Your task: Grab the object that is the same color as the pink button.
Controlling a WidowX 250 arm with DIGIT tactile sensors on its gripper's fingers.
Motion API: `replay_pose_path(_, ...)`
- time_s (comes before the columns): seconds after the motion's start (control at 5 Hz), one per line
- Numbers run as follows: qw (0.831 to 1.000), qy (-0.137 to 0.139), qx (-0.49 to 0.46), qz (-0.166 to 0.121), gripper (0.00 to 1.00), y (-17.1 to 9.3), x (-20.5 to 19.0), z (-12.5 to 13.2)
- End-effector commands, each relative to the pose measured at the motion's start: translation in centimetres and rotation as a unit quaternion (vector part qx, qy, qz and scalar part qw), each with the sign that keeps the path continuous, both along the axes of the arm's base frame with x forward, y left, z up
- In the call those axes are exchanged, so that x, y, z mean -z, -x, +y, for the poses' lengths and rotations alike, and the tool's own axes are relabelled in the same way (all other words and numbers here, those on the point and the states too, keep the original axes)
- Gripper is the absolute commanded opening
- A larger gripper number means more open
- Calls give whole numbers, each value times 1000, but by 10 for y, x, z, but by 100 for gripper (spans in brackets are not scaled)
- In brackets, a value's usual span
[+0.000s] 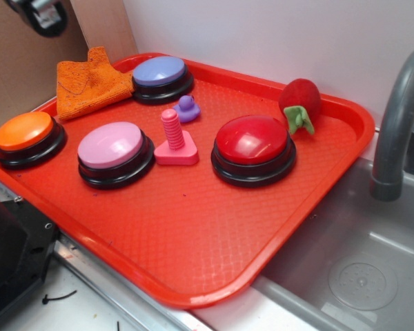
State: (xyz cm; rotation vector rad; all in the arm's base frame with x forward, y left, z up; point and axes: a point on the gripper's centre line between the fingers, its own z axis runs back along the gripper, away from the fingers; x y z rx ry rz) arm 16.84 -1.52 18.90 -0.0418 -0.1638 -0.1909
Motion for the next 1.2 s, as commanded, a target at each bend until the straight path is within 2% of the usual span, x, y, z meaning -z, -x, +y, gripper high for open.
replay_pose_path(0.0, 999, 6, 41, -2, 100, -46, 41, -18)
replay_pose_path(0.2, 999, -9, 43, 12, 100, -60, 66, -27)
replay_pose_path(0.4, 998, -19, 44, 38, 100, -72, 92, -31)
replay_pose_path(1.0, 994, -53, 46, 85, 100, -74, 140, -23)
